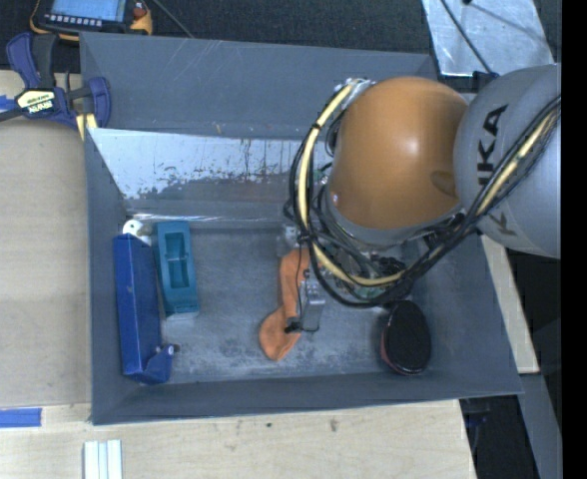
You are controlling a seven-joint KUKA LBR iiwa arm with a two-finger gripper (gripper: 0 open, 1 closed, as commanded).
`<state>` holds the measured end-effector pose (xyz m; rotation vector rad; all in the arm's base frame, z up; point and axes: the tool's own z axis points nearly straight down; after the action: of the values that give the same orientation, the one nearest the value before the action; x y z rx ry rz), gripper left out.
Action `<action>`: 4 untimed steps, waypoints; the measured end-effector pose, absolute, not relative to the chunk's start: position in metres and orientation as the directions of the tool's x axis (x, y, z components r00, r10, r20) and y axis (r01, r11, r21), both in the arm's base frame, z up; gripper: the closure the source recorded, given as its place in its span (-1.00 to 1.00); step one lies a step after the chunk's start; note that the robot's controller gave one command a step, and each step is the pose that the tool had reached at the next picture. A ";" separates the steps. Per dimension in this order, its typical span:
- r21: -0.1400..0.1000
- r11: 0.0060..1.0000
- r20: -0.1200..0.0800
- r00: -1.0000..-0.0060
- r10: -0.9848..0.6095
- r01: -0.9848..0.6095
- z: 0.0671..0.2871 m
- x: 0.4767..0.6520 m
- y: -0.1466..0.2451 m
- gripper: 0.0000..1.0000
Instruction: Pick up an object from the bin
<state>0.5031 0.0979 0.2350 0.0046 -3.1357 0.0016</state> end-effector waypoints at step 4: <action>0.001 1.000 -0.008 -1.000 0.006 0.006 0.298 0.580 0.047 -1.00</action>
Offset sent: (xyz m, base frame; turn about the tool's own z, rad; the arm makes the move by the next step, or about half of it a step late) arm 0.0306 -0.0889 0.0760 -0.1760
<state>0.5799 0.0466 0.2979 -0.0094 -3.1500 -0.0014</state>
